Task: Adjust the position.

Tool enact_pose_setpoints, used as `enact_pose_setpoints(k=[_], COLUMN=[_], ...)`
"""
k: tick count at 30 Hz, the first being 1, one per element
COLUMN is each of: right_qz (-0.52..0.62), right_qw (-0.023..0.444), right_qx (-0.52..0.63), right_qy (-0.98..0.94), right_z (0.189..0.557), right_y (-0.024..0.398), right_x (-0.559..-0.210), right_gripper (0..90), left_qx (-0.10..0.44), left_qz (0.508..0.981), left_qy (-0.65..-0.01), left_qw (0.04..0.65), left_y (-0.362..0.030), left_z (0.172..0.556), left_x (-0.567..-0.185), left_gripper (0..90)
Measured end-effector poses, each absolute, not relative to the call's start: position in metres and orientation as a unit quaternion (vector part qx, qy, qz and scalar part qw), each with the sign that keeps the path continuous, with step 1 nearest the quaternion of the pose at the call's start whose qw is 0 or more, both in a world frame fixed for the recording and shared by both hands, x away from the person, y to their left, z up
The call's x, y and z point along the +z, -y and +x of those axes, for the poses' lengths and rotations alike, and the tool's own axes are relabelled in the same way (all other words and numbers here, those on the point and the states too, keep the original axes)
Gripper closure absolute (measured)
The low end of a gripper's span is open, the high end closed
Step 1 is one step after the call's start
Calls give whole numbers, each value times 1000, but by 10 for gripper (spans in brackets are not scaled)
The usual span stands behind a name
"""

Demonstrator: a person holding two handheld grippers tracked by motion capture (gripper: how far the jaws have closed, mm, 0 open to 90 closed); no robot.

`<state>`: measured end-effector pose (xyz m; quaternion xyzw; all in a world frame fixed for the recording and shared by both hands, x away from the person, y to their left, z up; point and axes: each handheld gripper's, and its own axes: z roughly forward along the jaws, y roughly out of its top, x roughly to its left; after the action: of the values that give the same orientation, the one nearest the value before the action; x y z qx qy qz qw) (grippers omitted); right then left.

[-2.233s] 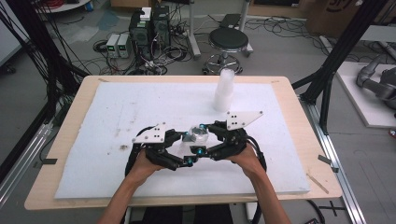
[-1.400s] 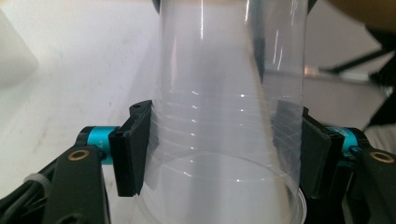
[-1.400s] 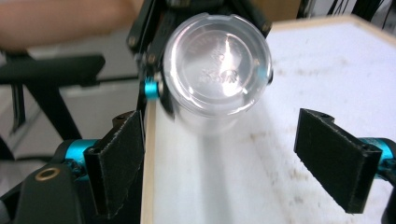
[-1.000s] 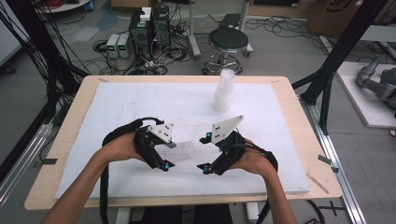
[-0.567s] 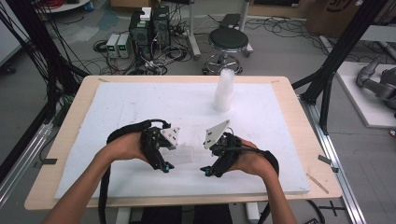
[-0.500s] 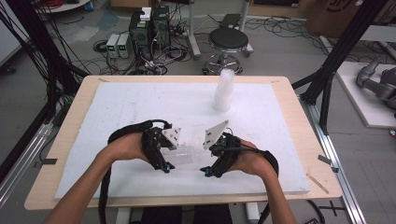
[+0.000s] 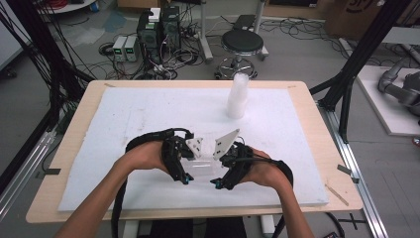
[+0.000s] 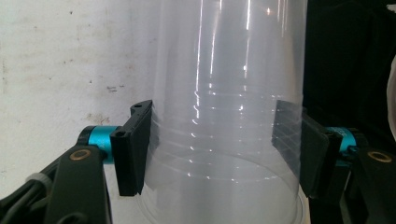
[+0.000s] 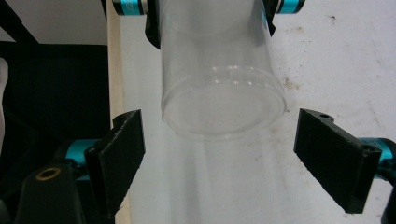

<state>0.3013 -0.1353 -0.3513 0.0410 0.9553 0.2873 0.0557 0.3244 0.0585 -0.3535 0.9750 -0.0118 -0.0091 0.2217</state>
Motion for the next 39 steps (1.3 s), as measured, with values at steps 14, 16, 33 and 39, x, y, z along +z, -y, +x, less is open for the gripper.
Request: enact_pose_setpoints(k=[14,16,33,39], right_qz=[43,40,30,32], right_qw=[51,51,49,48], right_qx=[308,310,316,321], right_qy=[-949,-949,-947,-945], right_z=[301,301,302,303], right_y=[133,132,126,127], right_x=[-350,-350,-354,-354], right_gripper=[209,209,398,414], left_qx=[-12,-12,-15,-15], left_qz=[976,976,976,976], left_qy=[13,12,16,17], left_qw=[217,216,215,218], left_y=[-58,-58,-57,-58], left_z=[324,325,325,326], left_x=[-356,-356,-357,-357], left_gripper=[319,319,321,321])
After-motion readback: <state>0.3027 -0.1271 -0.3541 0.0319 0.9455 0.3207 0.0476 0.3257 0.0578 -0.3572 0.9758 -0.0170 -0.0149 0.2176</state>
